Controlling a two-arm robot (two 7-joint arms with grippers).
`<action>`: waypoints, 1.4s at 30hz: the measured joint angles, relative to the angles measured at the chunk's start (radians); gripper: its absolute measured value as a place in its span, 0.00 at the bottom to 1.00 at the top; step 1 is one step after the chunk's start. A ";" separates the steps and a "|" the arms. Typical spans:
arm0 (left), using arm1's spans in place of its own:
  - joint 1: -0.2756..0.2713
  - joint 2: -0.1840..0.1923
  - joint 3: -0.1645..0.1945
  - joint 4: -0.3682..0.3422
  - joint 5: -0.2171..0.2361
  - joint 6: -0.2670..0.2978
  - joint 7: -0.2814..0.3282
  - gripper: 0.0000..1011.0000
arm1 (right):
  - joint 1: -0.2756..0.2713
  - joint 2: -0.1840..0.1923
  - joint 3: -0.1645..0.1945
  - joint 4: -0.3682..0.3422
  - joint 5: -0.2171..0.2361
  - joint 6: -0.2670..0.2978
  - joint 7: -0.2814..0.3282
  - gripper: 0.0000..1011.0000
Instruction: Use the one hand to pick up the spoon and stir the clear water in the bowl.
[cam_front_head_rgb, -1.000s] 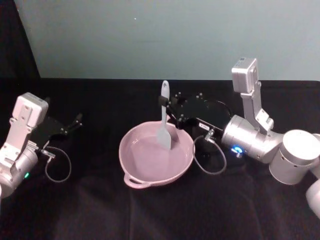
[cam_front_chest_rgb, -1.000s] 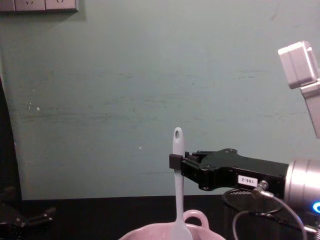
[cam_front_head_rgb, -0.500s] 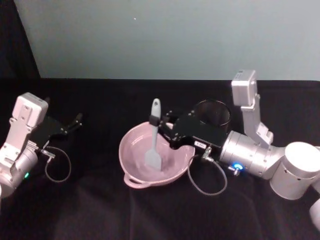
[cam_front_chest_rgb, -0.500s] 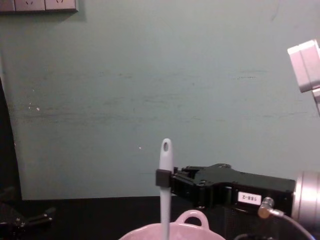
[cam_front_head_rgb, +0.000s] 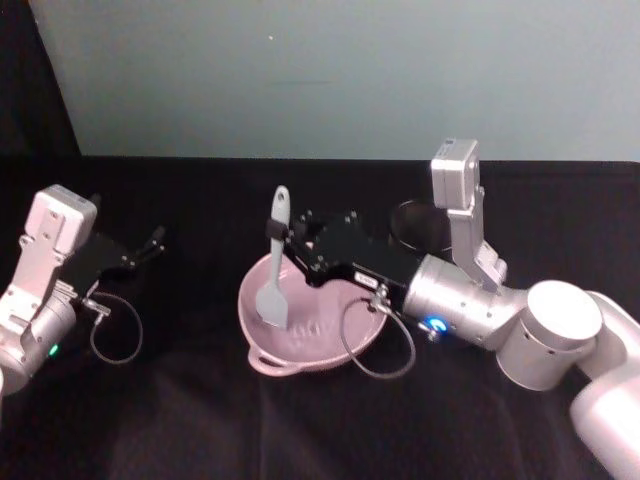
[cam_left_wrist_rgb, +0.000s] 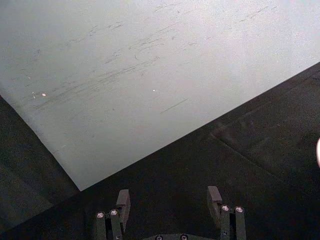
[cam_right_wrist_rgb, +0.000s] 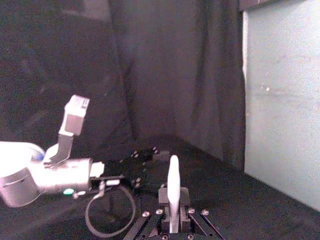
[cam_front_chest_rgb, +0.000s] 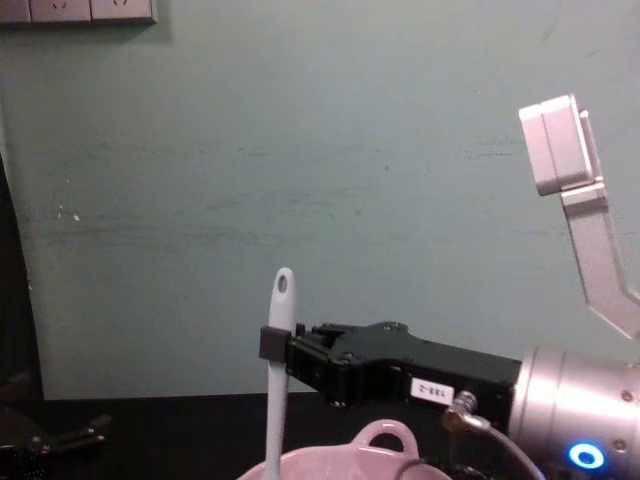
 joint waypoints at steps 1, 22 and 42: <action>0.000 0.000 0.000 0.000 0.000 0.000 0.000 1.00 | 0.009 -0.014 0.002 0.023 -0.003 -0.019 0.000 0.11; 0.000 0.000 0.000 0.000 0.000 0.000 0.000 1.00 | 0.041 -0.075 0.086 0.157 -0.081 -0.163 -0.053 0.11; 0.000 0.000 0.000 0.000 0.000 0.000 0.000 1.00 | -0.050 0.017 0.127 0.001 -0.097 -0.070 -0.049 0.11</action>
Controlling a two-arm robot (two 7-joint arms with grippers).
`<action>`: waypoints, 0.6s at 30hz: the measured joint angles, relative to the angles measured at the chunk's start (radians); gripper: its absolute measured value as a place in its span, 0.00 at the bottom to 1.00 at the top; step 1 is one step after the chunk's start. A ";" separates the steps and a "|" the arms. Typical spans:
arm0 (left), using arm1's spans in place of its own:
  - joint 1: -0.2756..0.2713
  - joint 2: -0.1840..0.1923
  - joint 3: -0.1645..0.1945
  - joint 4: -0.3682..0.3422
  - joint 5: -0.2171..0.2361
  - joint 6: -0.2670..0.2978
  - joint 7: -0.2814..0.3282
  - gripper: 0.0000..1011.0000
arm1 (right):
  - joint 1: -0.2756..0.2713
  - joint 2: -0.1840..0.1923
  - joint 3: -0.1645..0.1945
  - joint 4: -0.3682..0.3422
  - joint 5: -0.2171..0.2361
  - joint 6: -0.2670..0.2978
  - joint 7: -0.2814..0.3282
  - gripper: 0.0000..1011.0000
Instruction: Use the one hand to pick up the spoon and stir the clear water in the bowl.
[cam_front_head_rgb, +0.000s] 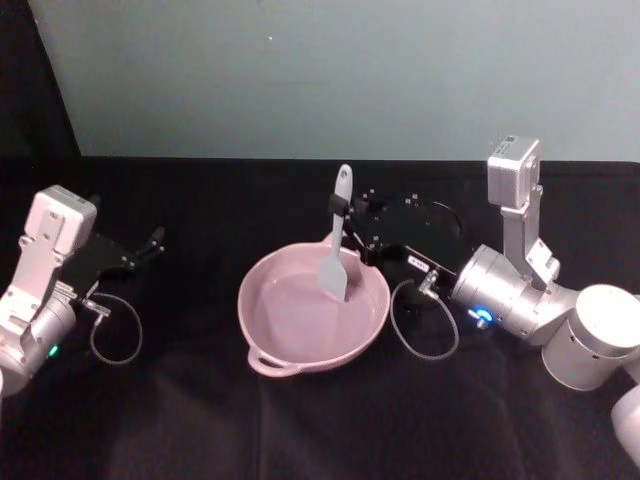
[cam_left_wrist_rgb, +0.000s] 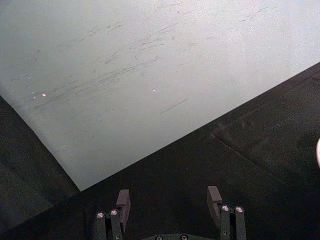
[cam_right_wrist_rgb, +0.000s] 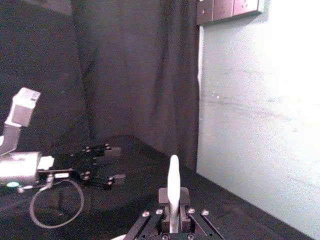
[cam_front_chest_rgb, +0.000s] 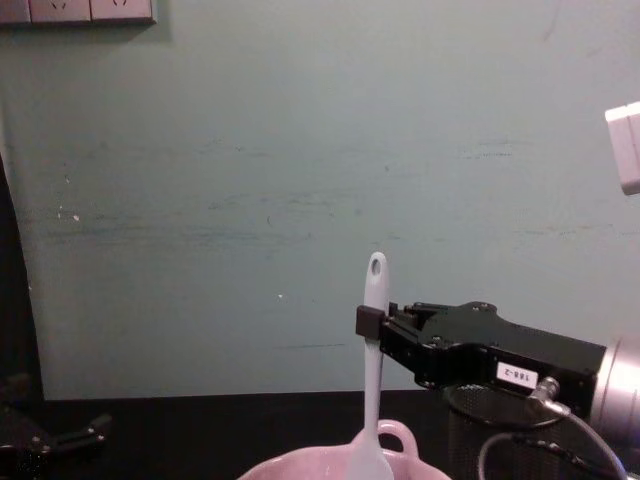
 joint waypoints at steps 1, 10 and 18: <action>0.000 0.000 0.000 0.000 0.000 0.000 0.000 1.00 | -0.003 0.003 0.000 -0.005 0.004 0.006 0.004 0.11; 0.000 0.000 0.000 0.000 0.000 0.000 0.000 1.00 | -0.027 0.017 -0.017 -0.043 0.050 0.058 0.035 0.11; 0.000 0.000 0.000 0.000 0.000 0.000 0.000 1.00 | -0.028 0.004 -0.047 -0.060 0.074 0.078 0.042 0.11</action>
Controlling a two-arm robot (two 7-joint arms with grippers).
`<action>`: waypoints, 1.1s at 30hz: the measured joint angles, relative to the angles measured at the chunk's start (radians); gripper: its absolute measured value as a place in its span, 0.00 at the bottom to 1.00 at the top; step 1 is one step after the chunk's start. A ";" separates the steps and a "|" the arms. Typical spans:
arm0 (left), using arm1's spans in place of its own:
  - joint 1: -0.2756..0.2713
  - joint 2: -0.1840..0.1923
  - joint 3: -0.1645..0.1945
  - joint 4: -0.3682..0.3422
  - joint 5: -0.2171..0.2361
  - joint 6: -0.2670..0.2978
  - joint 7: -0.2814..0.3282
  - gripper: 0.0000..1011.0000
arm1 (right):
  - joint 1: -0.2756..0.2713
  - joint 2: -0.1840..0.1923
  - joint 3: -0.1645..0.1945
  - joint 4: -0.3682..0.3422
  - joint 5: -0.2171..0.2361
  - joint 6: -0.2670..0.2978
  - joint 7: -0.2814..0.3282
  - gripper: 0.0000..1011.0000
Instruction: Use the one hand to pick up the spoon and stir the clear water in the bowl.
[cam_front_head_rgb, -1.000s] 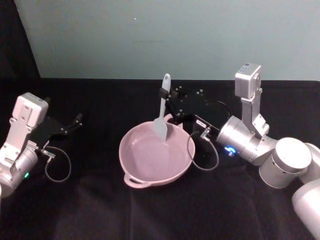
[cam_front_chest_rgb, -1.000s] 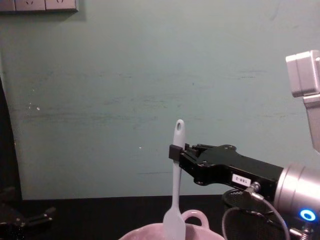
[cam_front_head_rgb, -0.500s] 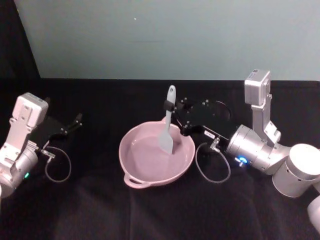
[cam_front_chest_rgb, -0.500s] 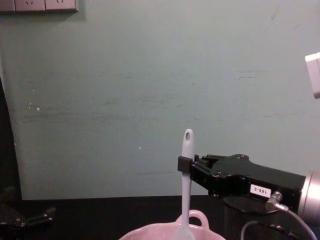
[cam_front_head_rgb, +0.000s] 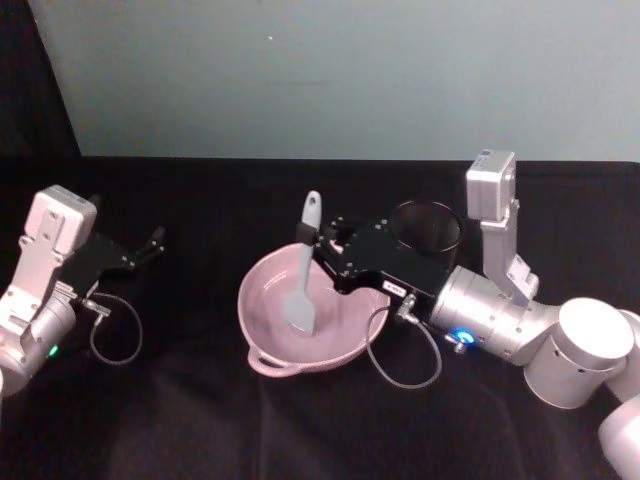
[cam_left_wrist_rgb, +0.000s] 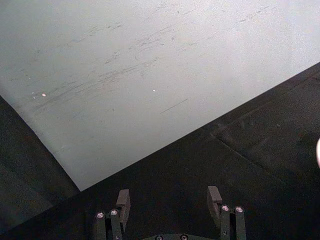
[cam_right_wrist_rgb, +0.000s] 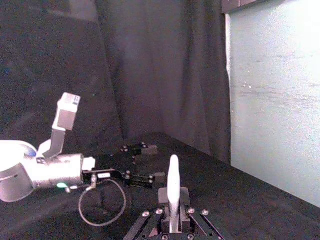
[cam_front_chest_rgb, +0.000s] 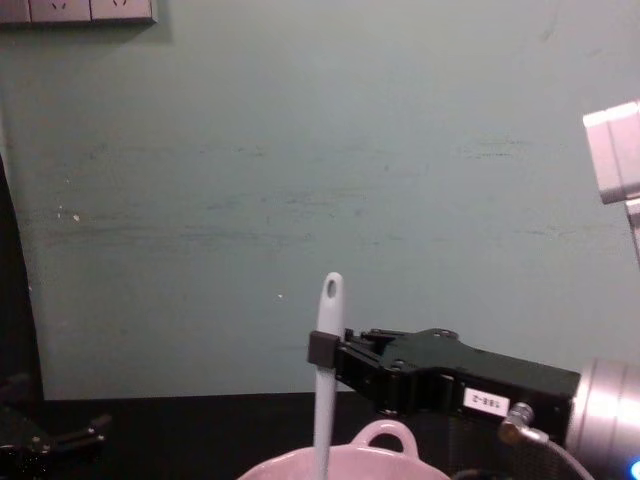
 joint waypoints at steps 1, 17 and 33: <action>0.000 0.000 0.000 0.000 0.000 0.000 0.000 1.00 | 0.002 -0.003 -0.002 0.000 0.001 0.001 0.000 0.11; 0.000 0.000 0.000 0.000 0.000 0.000 0.000 1.00 | 0.099 -0.087 -0.021 0.144 -0.026 -0.045 -0.042 0.11; 0.000 0.000 0.000 0.000 0.000 0.000 0.000 1.00 | 0.127 -0.084 0.030 0.206 -0.092 -0.095 -0.079 0.11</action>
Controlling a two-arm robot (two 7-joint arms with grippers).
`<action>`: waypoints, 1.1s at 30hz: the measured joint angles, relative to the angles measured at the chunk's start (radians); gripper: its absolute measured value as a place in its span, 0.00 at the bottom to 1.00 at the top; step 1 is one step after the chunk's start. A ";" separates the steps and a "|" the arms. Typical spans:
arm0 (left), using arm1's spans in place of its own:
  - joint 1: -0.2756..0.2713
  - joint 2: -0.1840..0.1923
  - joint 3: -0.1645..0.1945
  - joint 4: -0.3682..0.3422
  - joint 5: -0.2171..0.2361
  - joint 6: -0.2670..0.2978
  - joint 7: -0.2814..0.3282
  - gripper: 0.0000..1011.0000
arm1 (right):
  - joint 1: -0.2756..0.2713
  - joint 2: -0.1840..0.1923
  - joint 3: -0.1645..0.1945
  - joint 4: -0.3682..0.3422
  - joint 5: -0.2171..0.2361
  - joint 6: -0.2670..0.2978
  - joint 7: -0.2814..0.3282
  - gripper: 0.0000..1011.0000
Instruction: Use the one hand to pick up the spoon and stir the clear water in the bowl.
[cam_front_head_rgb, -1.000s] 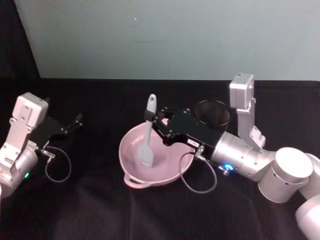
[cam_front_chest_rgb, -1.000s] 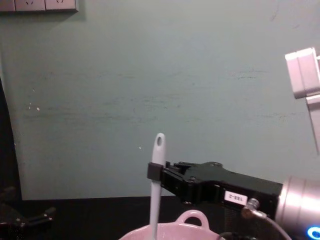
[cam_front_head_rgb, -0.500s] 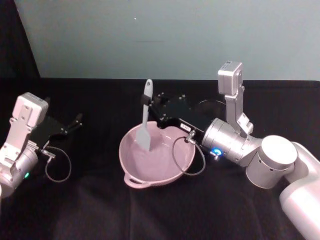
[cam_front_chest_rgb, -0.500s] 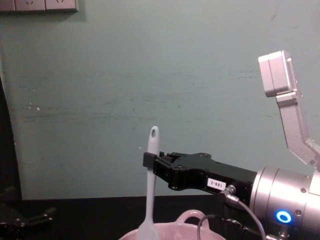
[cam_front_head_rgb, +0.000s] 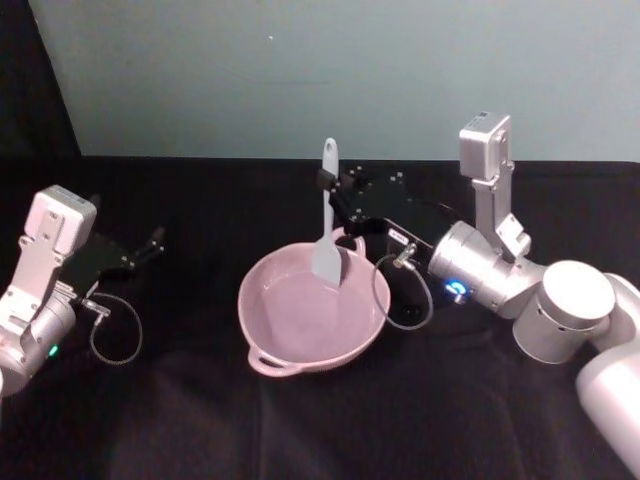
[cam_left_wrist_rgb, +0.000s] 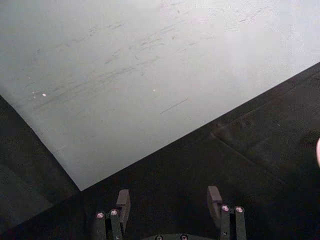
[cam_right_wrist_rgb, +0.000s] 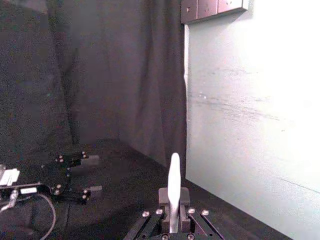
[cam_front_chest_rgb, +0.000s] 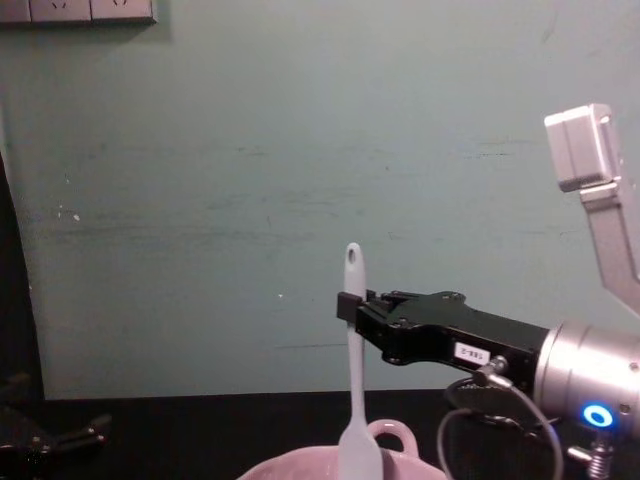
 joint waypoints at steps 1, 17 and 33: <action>0.000 0.000 0.000 0.000 0.000 0.000 0.000 1.00 | -0.003 0.004 0.002 -0.006 -0.001 0.004 0.001 0.11; 0.000 0.000 0.000 0.000 0.000 0.000 0.000 1.00 | -0.100 0.086 0.014 -0.150 0.074 0.098 0.071 0.11; 0.000 0.000 0.000 0.000 0.000 0.000 0.000 1.00 | -0.086 0.048 -0.059 -0.145 0.092 0.092 0.081 0.11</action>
